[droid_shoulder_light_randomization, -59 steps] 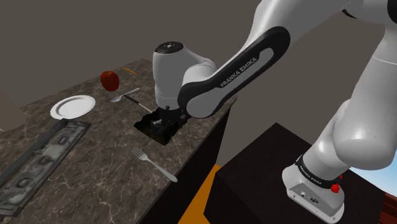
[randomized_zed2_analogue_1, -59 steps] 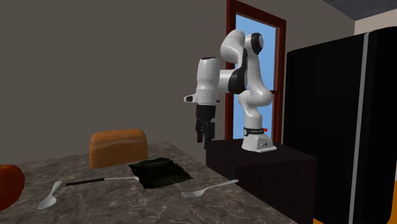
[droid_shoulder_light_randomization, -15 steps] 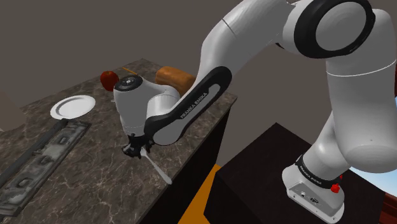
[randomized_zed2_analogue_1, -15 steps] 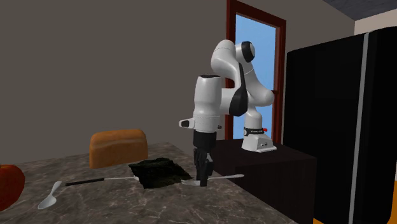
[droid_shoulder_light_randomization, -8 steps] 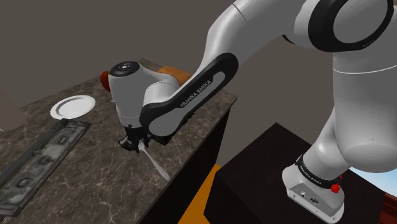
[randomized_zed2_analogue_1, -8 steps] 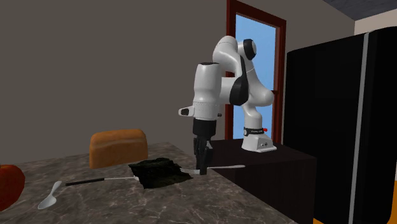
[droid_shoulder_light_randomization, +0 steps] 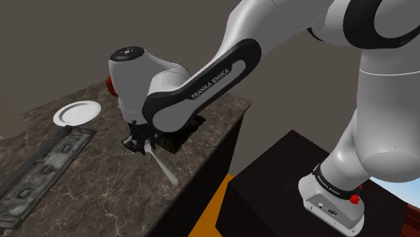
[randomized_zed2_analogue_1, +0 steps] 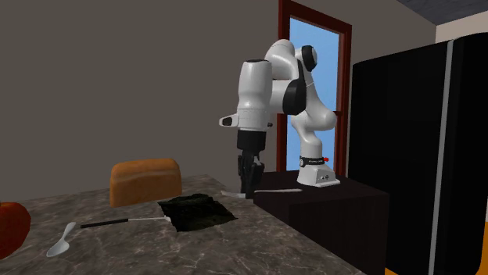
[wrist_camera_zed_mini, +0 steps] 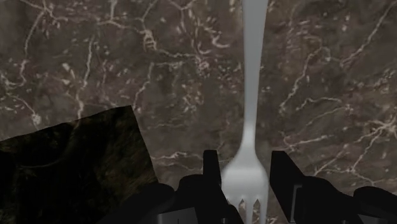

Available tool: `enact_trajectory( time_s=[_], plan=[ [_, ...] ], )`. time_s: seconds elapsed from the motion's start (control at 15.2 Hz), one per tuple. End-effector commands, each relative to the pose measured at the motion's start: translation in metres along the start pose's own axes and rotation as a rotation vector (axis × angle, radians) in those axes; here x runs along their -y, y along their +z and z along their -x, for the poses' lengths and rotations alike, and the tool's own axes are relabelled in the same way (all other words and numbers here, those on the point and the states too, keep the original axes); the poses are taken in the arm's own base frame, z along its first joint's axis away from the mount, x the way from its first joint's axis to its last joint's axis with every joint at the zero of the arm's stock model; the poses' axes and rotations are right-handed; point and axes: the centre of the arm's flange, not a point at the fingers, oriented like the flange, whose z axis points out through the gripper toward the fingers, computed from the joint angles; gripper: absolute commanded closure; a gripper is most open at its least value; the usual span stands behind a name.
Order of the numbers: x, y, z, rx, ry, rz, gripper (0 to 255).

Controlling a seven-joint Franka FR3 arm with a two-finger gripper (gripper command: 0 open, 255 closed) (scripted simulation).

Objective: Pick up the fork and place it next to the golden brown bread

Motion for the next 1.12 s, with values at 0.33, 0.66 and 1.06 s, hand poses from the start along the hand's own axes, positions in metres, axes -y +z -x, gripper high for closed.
enact_trajectory(
  time_s=[0.33,0.66,1.06],
  plan=[
    [0.001,-0.037,-0.003,0.0,0.0,0.0,255],
    [0.001,-0.063,-0.005,0.0,0.0,0.0,255],
    [0.002,-0.095,-0.007,0.0,0.0,0.0,255]
  ],
)
